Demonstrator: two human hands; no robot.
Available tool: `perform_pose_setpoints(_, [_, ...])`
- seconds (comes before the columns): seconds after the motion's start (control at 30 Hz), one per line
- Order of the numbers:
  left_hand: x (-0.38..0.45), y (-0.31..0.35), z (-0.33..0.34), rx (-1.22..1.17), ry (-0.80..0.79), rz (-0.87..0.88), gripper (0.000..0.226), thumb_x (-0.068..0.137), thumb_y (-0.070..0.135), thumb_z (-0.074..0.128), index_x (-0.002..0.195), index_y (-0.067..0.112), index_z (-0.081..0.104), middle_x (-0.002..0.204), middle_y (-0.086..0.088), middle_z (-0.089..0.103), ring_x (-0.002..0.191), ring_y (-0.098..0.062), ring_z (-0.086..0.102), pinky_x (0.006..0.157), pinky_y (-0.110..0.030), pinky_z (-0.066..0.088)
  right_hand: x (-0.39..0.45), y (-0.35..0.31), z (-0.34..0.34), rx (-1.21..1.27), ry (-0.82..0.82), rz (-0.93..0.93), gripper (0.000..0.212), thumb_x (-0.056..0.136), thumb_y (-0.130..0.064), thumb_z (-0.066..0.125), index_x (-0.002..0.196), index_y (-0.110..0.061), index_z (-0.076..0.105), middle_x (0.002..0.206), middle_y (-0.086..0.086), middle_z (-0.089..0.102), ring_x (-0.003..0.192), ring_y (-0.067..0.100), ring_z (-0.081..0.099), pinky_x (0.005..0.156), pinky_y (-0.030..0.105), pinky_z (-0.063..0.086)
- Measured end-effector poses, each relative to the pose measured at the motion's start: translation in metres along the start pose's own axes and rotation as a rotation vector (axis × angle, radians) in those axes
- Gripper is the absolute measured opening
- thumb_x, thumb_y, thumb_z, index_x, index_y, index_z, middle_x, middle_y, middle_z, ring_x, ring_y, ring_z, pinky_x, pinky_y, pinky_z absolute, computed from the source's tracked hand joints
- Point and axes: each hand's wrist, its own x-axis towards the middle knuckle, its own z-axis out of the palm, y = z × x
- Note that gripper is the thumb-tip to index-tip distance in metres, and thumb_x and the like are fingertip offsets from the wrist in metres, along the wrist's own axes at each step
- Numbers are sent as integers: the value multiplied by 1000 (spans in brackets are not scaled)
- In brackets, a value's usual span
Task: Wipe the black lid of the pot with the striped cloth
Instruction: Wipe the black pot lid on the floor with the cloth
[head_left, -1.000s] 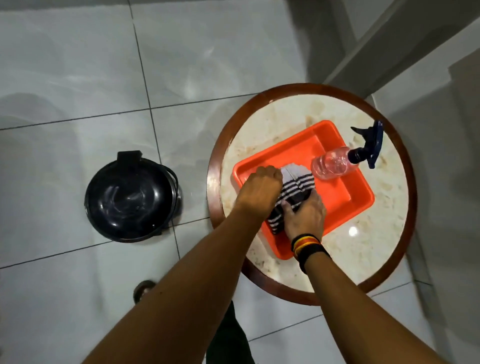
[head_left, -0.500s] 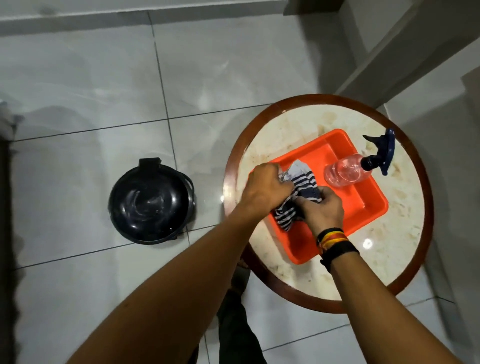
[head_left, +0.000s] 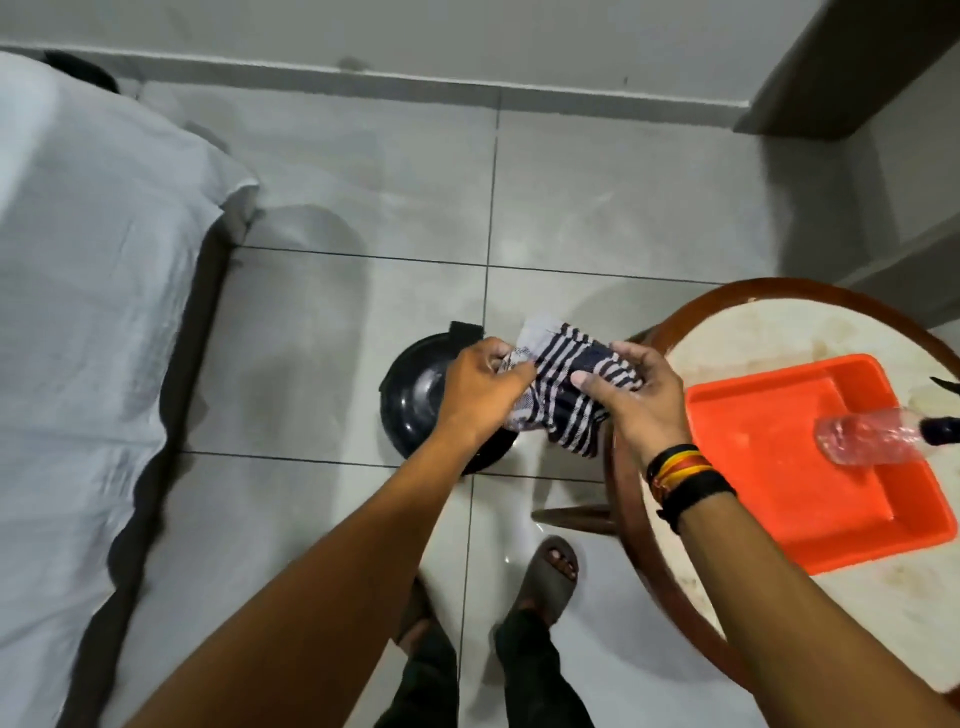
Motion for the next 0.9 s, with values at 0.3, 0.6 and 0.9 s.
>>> perform_pose_setpoints(0.3, [31,-154,-28,-75,86,-258,29,89,23,81,113,13,69,102,-5,77,82,-11,75,63,-20,60,50,83,119,-425,-87,19,67,71,-9,87,128,-18,54,107,3,61,100,23,64,93,39,57])
perform_pose_setpoints(0.6, [78,-261,-21,300,313,-71,19,101,34,62,105,17,68,103,-2,70,92,-19,69,81,-37,62,105,172,185,-707,-49,-76,64,84,-17,73,142,-13,45,146,13,47,137,34,46,117,44,38])
perform_pose_setpoints(0.9, [125,-312,-67,333,494,-80,38,111,14,39,144,10,57,143,-14,55,132,-29,54,109,-29,39,75,225,244,-946,-7,-83,93,98,-59,40,160,-3,-1,169,21,-10,158,35,-9,125,62,2])
